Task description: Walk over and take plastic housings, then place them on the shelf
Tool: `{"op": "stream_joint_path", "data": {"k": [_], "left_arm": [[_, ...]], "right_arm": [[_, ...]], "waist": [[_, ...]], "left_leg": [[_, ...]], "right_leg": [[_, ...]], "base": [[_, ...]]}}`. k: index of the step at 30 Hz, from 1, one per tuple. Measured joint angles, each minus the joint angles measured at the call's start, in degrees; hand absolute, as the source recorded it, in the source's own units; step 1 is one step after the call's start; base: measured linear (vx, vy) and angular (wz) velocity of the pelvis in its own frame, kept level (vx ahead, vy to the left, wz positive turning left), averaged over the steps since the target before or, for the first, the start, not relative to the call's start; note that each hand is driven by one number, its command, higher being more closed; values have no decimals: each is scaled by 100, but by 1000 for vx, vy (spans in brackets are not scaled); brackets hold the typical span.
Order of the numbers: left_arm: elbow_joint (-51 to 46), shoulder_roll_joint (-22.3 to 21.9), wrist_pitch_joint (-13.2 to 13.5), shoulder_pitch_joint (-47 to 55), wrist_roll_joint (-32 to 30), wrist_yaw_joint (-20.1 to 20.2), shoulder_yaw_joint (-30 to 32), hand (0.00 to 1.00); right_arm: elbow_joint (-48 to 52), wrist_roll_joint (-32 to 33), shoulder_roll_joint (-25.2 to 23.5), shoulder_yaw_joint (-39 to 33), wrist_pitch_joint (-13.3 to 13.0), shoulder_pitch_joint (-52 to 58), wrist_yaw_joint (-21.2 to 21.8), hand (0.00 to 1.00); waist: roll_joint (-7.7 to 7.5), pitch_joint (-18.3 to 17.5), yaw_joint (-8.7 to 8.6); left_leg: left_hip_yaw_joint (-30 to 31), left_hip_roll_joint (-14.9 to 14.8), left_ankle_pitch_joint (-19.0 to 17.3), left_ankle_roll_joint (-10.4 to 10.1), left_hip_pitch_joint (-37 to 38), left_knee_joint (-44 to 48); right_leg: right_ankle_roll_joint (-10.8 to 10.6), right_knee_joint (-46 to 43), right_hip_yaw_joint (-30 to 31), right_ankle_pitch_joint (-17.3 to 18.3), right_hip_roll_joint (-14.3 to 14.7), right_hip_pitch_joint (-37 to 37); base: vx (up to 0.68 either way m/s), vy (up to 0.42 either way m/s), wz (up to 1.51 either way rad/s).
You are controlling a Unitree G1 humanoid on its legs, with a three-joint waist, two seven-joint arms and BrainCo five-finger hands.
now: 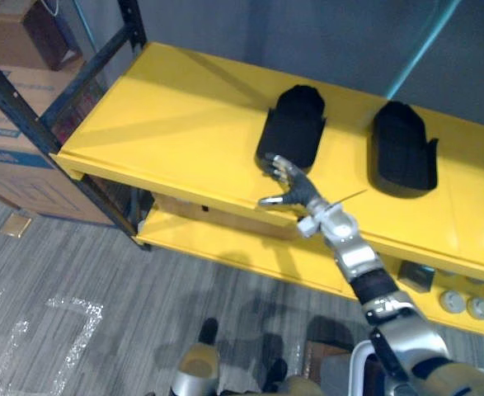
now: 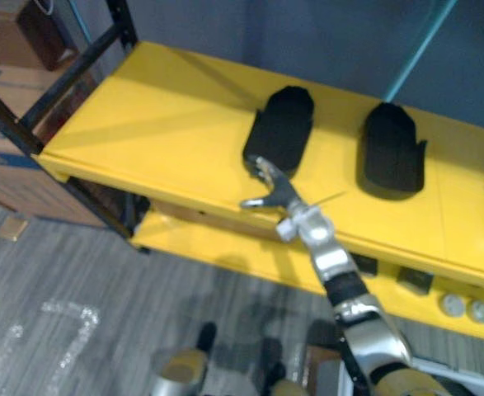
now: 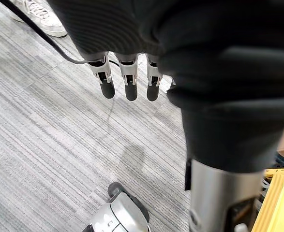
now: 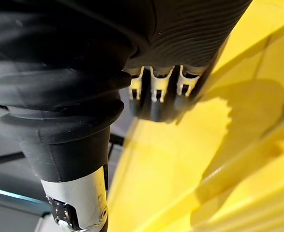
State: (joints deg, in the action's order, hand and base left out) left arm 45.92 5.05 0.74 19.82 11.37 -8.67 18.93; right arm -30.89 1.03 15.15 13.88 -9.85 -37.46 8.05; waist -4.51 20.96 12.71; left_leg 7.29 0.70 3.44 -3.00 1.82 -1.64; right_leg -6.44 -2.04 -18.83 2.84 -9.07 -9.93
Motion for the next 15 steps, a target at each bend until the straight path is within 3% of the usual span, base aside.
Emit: {"op": "stream_joint_path", "data": {"k": [15], "left_arm": [[-26,-54,14,0,9,-3,-18,0]], "right_arm": [[-154,-141,30,-29,-8,-128,-162,0]], "waist": [[26,22,53]], "left_leg": [[-3,0,1,0,0,1]], "right_leg": [[-2,-9,1,2,-3,8]], "base": [[0,0,0]]}}
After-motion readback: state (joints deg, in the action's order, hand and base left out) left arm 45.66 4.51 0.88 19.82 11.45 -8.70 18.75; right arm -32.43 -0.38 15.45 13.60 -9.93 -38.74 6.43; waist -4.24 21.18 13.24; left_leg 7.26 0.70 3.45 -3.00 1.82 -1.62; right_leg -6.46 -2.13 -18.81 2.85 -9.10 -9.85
